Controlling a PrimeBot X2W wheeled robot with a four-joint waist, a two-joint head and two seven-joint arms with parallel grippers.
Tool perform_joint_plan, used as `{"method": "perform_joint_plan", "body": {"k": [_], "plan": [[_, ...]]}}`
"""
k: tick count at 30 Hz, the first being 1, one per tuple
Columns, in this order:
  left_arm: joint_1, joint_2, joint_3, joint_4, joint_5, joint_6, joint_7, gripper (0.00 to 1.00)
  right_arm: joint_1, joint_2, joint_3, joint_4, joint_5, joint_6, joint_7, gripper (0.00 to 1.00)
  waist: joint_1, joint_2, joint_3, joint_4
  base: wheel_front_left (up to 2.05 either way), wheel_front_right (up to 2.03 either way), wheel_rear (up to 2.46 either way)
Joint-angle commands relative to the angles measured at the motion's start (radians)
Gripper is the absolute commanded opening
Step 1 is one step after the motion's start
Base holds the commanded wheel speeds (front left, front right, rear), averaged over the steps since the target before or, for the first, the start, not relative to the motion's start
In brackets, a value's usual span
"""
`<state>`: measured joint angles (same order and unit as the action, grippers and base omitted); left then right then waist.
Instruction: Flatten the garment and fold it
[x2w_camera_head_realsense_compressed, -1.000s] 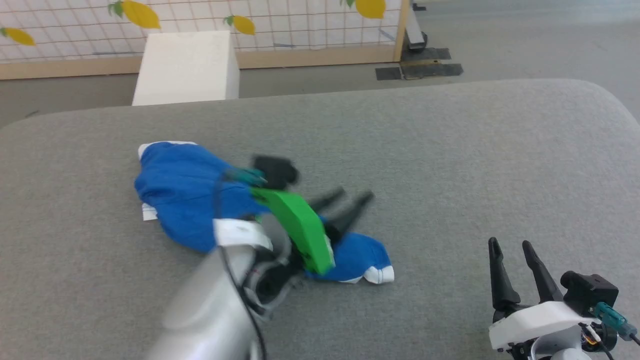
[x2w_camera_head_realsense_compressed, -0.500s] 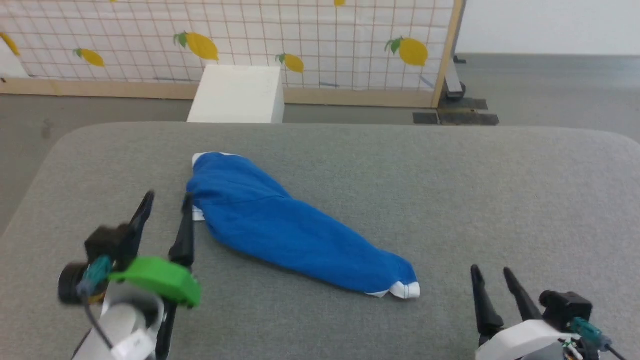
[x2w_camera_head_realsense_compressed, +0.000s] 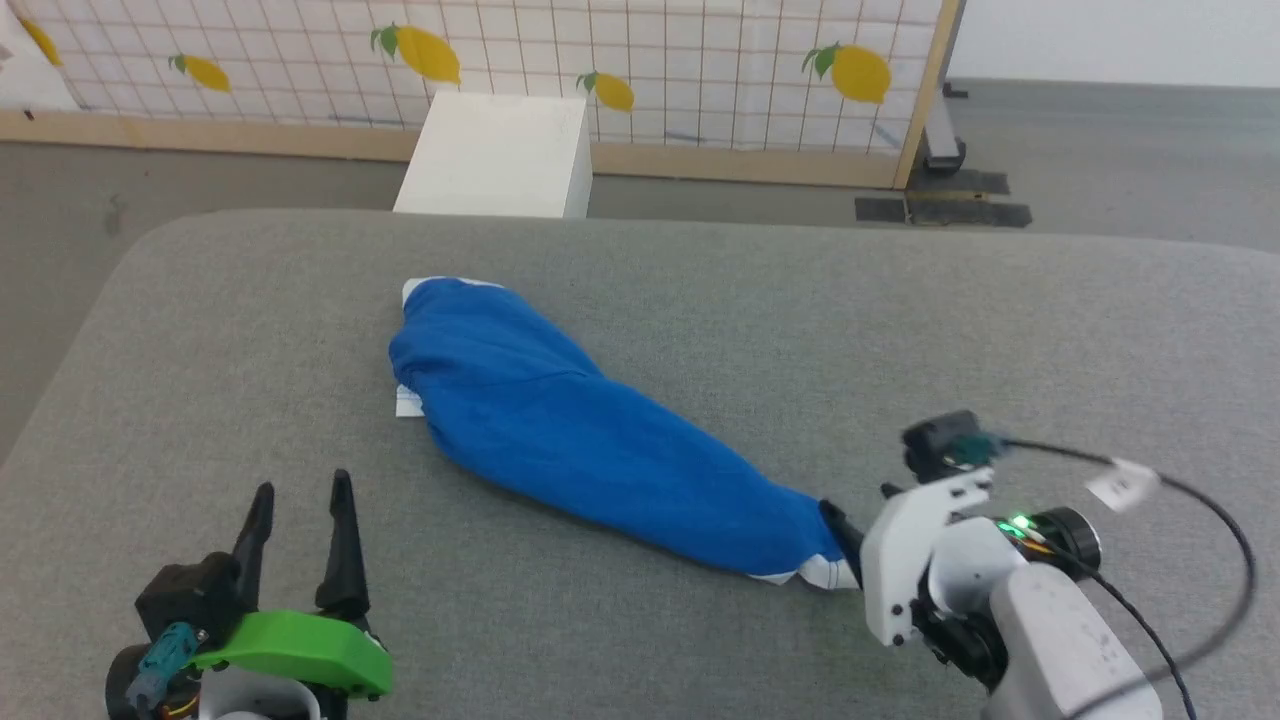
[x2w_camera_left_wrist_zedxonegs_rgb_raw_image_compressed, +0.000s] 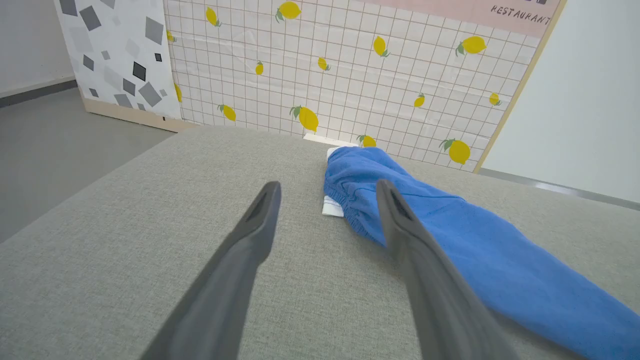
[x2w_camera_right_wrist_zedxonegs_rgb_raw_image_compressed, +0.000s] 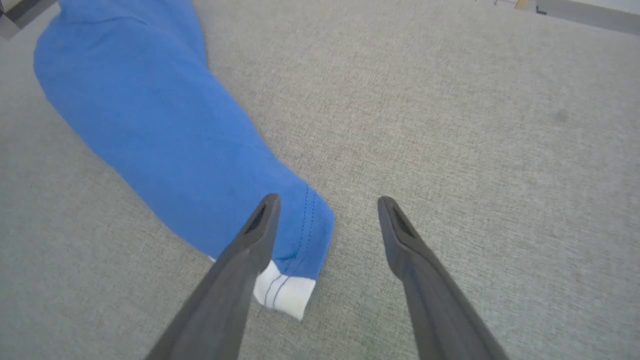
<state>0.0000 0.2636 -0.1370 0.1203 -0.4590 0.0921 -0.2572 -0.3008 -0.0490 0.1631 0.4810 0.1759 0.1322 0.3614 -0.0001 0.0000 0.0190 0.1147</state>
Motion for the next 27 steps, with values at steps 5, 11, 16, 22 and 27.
{"method": "perform_joint_plan", "body": {"k": [5, 11, 16, 22, 27], "plan": [[-0.032, -0.038, 0.031, 0.003, 0.022, -0.055, -0.004, 1.0, -0.059, -0.001, 0.068, 0.049, -0.099, -0.002, 0.265, 1.0, 0.0001, 0.0, 0.062, 0.051, 0.0, 0.0, 0.0], [-0.037, -0.064, 0.086, 0.008, 0.051, -0.094, -0.004, 1.0, -0.024, -0.001, 0.109, 0.038, -0.067, -0.002, 0.356, 1.0, 0.0001, 0.0, 0.086, 0.066, 0.0, 0.0, 0.0], [-0.032, -0.087, 0.136, 0.017, 0.071, -0.111, -0.004, 1.0, -0.022, -0.001, 0.072, -0.003, -0.042, -0.002, 0.312, 0.0, 0.0001, 0.0, 0.081, 0.059, 0.0, 0.0, 0.0], [-0.023, -0.112, 0.169, 0.03, 0.097, -0.136, -0.004, 1.0, -0.029, -0.001, -0.216, -0.105, -0.091, -0.002, 0.191, 0.0, 0.0001, 0.0, 0.061, 0.046, 0.0, 0.0, 0.0], [-0.012, -0.128, 0.188, 0.045, 0.113, -0.148, -0.004, 1.0, 0.05, -0.001, -0.436, -0.155, -0.168, -0.002, 0.234, 0.0, 0.0001, 0.0, 0.048, 0.032, 0.0, 0.0, 0.0]]}}
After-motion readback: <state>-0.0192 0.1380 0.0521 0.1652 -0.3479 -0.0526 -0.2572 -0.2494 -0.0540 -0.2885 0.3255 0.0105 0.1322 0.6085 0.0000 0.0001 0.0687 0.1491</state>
